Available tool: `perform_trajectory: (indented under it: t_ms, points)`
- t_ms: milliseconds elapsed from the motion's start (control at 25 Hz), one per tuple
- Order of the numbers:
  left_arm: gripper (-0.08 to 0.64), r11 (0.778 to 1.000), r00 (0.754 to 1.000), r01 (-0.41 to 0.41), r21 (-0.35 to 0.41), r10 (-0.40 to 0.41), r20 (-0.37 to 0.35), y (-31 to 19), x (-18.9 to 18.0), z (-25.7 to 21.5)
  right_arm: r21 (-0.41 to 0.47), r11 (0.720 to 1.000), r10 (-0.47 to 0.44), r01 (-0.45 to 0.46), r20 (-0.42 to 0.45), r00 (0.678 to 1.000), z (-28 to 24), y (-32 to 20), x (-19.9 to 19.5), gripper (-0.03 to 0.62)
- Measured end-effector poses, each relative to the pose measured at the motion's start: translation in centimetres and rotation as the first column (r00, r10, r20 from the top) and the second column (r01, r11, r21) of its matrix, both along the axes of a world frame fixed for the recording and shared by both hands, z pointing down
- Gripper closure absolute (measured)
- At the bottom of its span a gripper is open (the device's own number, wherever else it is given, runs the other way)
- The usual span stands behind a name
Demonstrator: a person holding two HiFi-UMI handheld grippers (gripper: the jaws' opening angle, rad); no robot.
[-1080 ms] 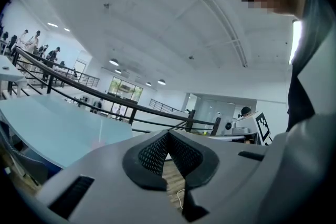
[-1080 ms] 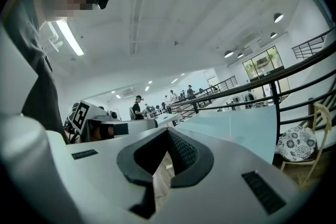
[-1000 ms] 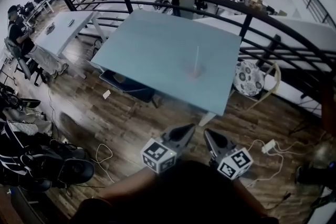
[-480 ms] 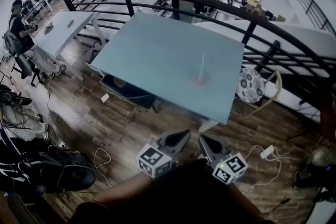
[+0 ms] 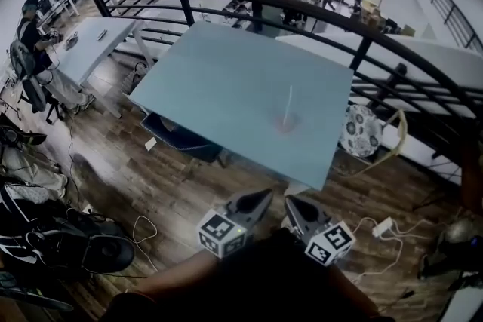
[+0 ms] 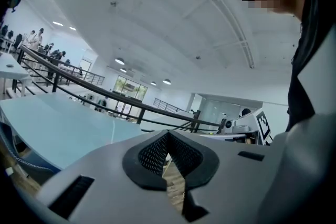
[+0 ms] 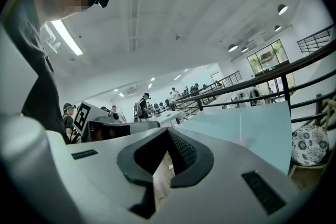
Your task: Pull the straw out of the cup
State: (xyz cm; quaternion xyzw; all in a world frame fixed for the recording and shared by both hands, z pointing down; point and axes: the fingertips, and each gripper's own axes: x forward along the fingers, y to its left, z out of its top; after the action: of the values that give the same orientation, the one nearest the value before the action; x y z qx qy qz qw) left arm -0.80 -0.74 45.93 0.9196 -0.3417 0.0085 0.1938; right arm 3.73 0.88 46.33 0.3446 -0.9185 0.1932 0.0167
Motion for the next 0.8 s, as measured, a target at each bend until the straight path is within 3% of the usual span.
perform_trajectory:
  t_ms: [800]
  points:
    - [0.548,0.997,0.997,0.068,0.035,-0.068,0.02,-11.6,11.6,-1.4,0.028,0.996,-0.081,0.081,0.003,0.997,-1.7,-12.2,11.6,0.584]
